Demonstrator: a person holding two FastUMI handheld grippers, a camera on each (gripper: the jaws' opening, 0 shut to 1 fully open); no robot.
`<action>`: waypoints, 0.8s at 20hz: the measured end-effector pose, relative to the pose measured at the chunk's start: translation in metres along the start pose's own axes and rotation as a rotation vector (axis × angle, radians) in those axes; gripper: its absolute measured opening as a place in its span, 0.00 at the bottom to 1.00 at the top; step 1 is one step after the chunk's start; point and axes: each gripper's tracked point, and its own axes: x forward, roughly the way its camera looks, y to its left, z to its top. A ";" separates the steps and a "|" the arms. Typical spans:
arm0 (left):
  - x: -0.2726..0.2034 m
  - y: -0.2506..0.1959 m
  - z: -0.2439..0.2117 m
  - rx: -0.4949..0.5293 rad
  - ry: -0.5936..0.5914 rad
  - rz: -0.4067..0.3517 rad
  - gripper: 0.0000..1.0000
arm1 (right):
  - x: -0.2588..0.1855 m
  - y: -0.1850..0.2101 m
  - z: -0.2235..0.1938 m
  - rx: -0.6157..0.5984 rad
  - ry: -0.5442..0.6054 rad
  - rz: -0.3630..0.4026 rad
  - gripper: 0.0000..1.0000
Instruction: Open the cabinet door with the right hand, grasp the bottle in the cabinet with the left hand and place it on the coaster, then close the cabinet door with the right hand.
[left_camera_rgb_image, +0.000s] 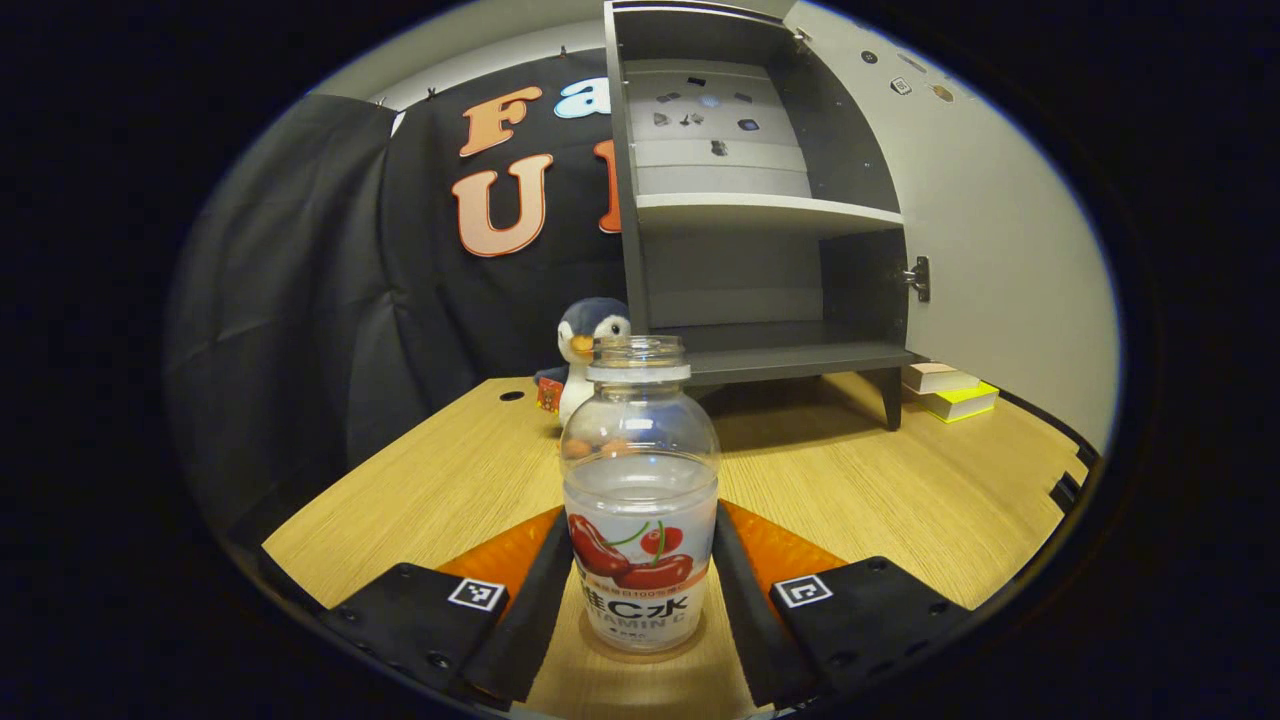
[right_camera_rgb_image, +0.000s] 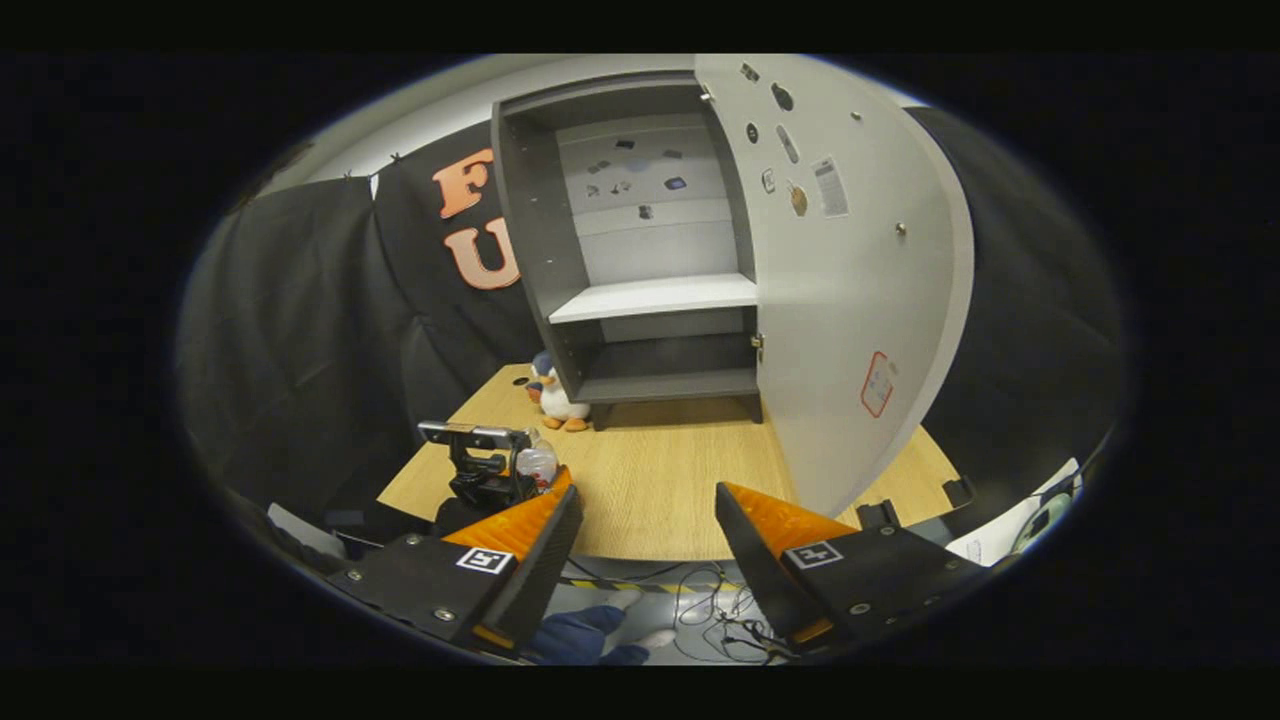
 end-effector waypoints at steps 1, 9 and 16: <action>0.000 0.001 -0.006 -0.003 0.010 -0.007 0.83 | 0.000 0.001 -0.001 0.005 0.003 0.003 0.84; -0.005 -0.001 -0.011 0.033 -0.004 -0.024 0.96 | -0.002 0.004 -0.005 0.002 0.014 0.014 0.84; -0.015 0.003 0.001 0.026 -0.021 -0.013 0.98 | 0.000 0.008 -0.006 0.031 0.004 0.026 0.84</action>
